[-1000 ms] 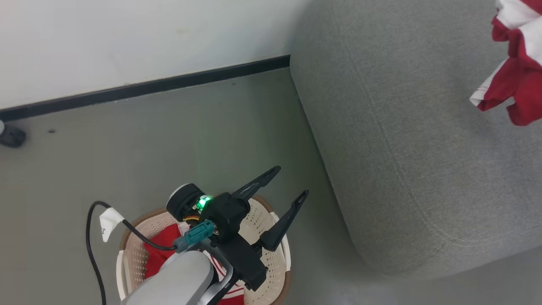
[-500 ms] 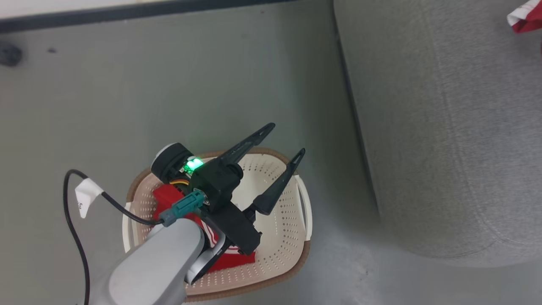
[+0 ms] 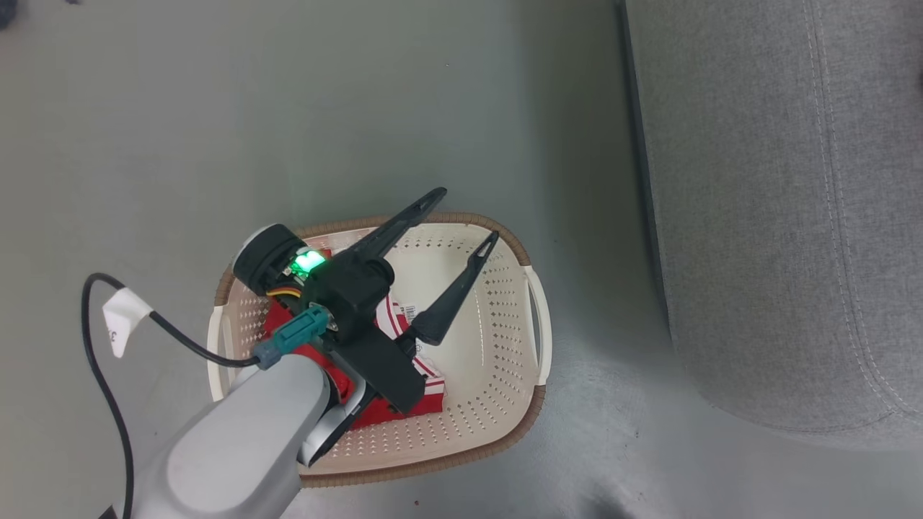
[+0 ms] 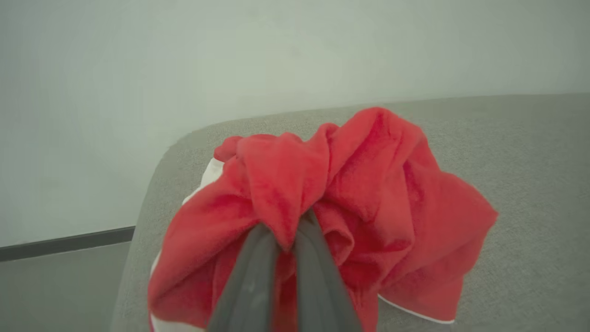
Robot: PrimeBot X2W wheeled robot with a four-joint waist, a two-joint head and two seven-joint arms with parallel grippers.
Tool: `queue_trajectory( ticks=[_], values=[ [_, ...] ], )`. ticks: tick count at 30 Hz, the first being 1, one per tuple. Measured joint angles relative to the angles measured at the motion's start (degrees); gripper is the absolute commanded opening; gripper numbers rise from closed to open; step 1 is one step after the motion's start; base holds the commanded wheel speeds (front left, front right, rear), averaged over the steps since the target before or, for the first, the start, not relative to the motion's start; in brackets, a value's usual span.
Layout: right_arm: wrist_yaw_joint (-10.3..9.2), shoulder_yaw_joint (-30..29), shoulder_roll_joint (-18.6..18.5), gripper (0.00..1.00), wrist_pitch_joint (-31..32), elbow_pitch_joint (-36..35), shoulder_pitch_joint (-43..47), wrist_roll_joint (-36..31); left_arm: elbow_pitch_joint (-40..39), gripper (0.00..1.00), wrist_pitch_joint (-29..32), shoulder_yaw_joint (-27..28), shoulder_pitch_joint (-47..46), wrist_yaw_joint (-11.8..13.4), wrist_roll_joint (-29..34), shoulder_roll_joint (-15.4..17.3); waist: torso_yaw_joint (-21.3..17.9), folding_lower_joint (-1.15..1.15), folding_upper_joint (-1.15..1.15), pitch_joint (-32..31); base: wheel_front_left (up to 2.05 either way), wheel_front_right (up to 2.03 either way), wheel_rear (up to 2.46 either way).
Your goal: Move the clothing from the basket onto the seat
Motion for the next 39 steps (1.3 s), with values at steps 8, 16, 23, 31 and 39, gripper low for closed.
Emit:
queue_trajectory(
  ticks=[8,16,23,31,39],
  values=[
    [0.00,3.53,0.37,0.00,0.00,2.68,0.20,-0.08,1.14,1.00,-0.47,0.01,-0.04,-0.01,0.00,0.01,-1.07,-0.01,0.00,-1.12,0.00,0.00,0.00],
    [0.00,8.89,-0.08,1.00,0.01,3.53,0.52,0.19,3.13,1.00,-1.11,-0.22,0.08,-0.09,-0.02,-0.30,-1.73,-0.01,0.00,-3.65,0.00,0.00,0.00],
    [0.00,13.39,-0.48,1.00,2.67,3.68,1.80,2.46,5.23,1.00,-1.99,-0.32,1.94,-0.16,-0.57,-0.92,-2.37,-0.01,0.00,-6.99,0.00,0.00,0.00],
    [0.00,18.13,-2.50,1.00,6.14,2.25,3.16,5.38,7.71,1.00,-2.46,-0.13,4.28,-0.64,-1.69,-2.19,-2.99,-0.01,-0.02,-11.91,0.00,0.00,0.00],
    [0.00,21.29,-4.35,1.00,4.98,-0.45,7.42,6.31,9.22,1.00,-2.88,1.00,7.27,-0.68,-3.03,-3.35,-3.04,-0.02,-0.02,-17.64,0.00,0.00,0.00]
  ],
)
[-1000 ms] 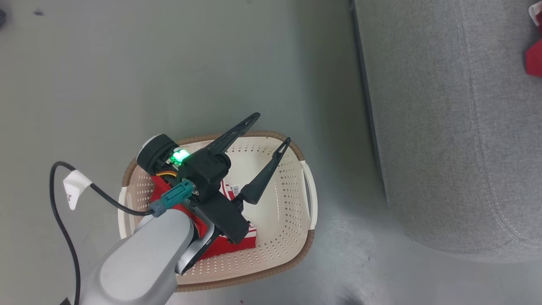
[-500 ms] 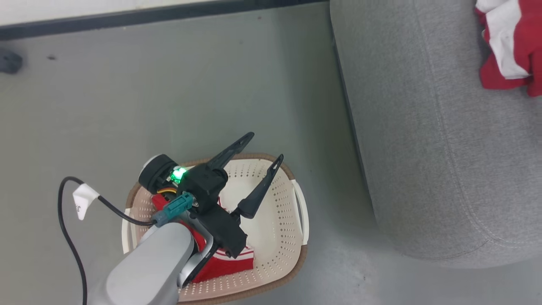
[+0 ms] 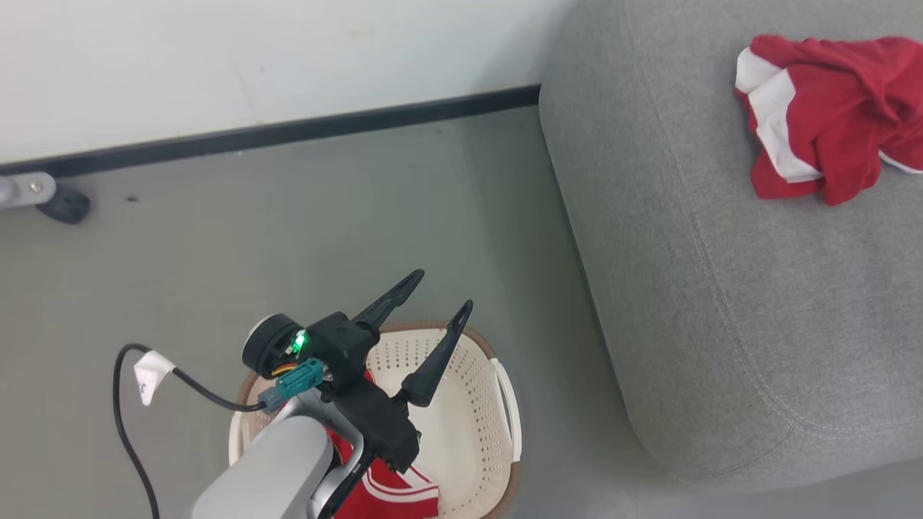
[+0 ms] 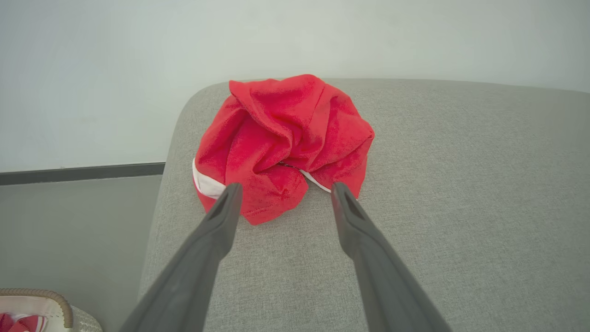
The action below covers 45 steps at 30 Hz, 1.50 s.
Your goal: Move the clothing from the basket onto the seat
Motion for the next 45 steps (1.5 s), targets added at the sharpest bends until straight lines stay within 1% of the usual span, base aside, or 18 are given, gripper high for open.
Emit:
queue_trajectory(
  ticks=[8,16,19,23,27,28,29,34,38,42,45],
  values=[
    [0.00,2.38,-0.07,1.00,-2.87,-4.70,4.55,0.62,1.12,1.00,-0.12,2.26,4.28,0.02,-2.26,-0.12,1.07,0.00,0.00,-5.62,0.00,0.00,0.00],
    [0.00,2.81,-0.63,1.00,-4.08,-7.72,8.33,1.09,1.27,1.00,-0.13,4.58,8.57,0.21,-3.19,-0.43,3.55,0.00,0.00,-10.70,0.00,0.00,0.00],
    [0.00,2.81,-0.04,1.00,-4.33,-9.01,10.25,1.10,1.25,1.00,-0.13,6.26,10.19,1.09,-3.50,-0.41,4.72,0.00,0.00,-12.51,0.00,0.00,0.00],
    [0.00,2.32,1.09,1.00,-4.50,-10.09,13.68,1.93,1.34,1.00,-0.13,7.47,12.46,1.41,-4.83,-0.38,6.35,0.01,0.00,-14.93,0.00,0.00,0.00],
    [-0.07,1.13,3.27,1.00,-4.50,-11.98,18.22,2.01,1.21,1.00,-0.13,9.83,16.24,3.25,-5.00,0.07,8.44,0.00,0.00,-17.81,0.00,0.00,0.00],
    [-0.07,1.13,3.27,1.00,-4.50,-11.98,18.22,2.01,1.21,1.00,-0.13,9.83,16.24,3.25,-5.00,0.07,8.44,0.00,0.00,-17.81,0.00,0.00,0.00],
    [-0.24,0.58,3.71,1.00,-4.50,-12.72,18.99,2.00,1.18,1.00,-0.13,10.42,17.01,3.72,-5.06,0.25,8.82,0.00,0.00,-18.36,0.00,0.00,0.00],
    [-2.56,-2.55,5.43,1.00,-4.53,-16.28,23.29,1.81,0.45,1.00,-0.13,13.47,21.18,5.94,-5.27,0.91,10.64,0.00,0.00,-20.92,0.00,0.00,0.00],
    [-4.01,-4.90,6.68,1.00,-4.54,-18.46,27.58,0.92,-1.01,1.00,-0.13,15.82,23.93,7.80,-5.33,1.20,12.03,0.00,0.00,-22.42,0.00,0.00,0.00],
    [-5.30,-7.44,8.67,1.00,-4.55,-20.58,30.47,0.14,-2.65,1.00,-0.13,18.01,26.22,9.24,-5.28,1.47,13.21,0.01,0.00,-23.36,0.00,0.00,0.00],
    [-6.35,-9.15,10.50,1.00,-4.55,-22.08,32.56,-1.22,-3.44,1.00,-0.13,18.94,27.18,9.47,-4.74,1.48,13.86,0.01,0.01,-23.77,0.00,0.00,0.00]
  ],
)
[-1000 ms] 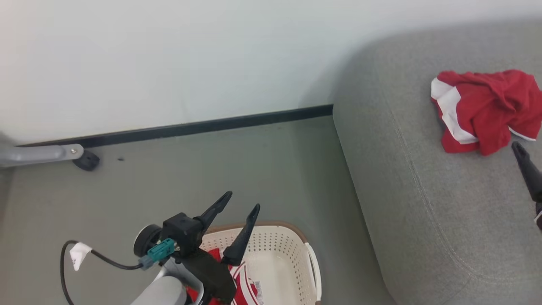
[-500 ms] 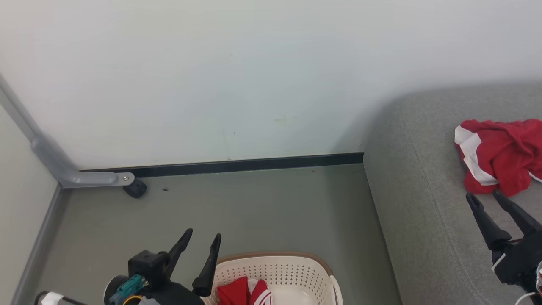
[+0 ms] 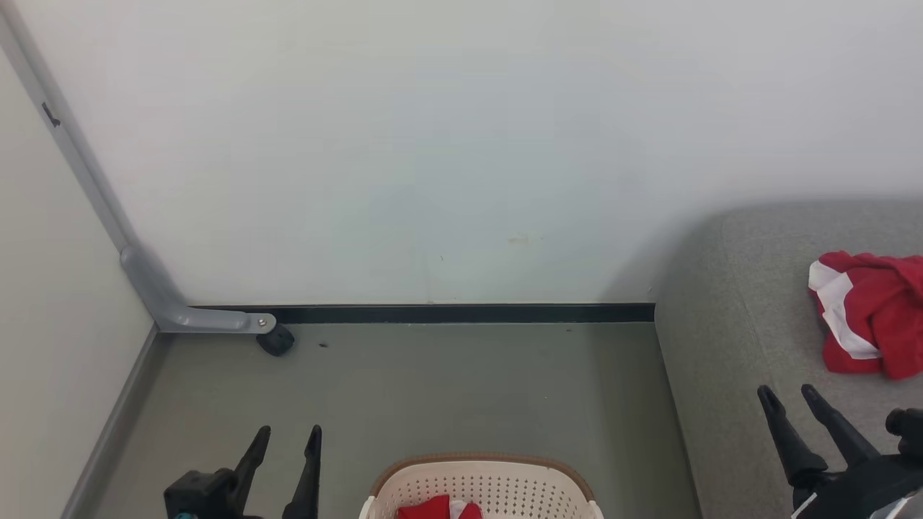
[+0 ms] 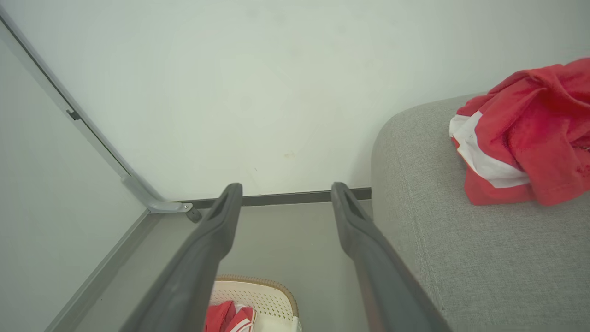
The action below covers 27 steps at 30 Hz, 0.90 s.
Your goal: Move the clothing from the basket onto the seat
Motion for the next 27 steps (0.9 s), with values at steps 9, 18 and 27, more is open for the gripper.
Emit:
queue_trajectory(
  ticks=[9,18,27],
  values=[
    [-1.68,-4.41,4.36,1.00,-0.01,-1.99,4.83,-4.38,-3.34,1.00,0.00,4.04,3.08,1.62,2.85,-0.03,1.13,0.00,0.00,-0.52,0.00,0.00,0.00],
    [-1.78,-7.46,7.53,1.00,0.00,-3.23,6.97,-9.13,-4.74,1.00,0.00,5.60,4.38,2.22,4.79,-1.85,1.26,0.00,0.00,-0.67,0.00,0.00,0.00],
    [-1.70,-10.51,8.66,1.00,-0.01,-4.37,7.92,-14.05,-5.17,1.00,0.00,6.89,4.41,2.24,7.72,-2.08,0.90,0.01,0.00,-0.79,0.00,0.00,0.00]
  ],
)
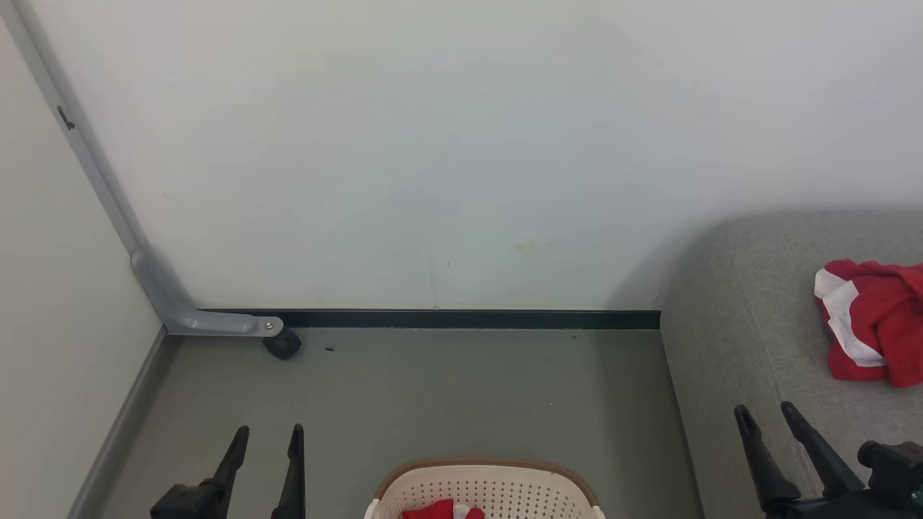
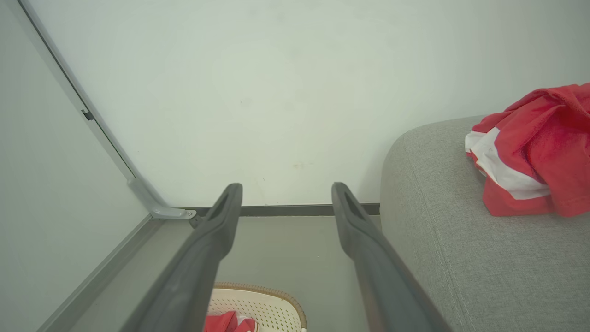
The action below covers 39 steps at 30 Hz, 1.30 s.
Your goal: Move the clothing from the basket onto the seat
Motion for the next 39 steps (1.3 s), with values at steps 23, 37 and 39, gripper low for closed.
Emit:
queue_trajectory(
  ticks=[23,37,39],
  values=[
    [2.76,-6.61,4.02,1.00,0.00,-1.35,3.19,-6.44,-1.30,1.00,0.00,2.96,1.19,0.00,2.98,-1.38,-1.38,0.00,0.00,0.85,0.00,0.00,0.00],
    [4.34,-9.89,5.90,1.00,0.00,-1.37,3.37,-9.05,-1.30,1.00,0.00,3.99,1.18,-0.59,3.70,-2.29,-1.76,0.00,0.00,1.50,0.00,0.00,0.00],
    [4.55,-10.24,6.22,1.00,0.00,-1.38,3.77,-9.26,-1.31,1.00,0.00,4.11,1.18,-0.63,3.98,-2.38,-1.83,0.00,0.00,1.63,0.00,0.00,0.00]
  ],
)
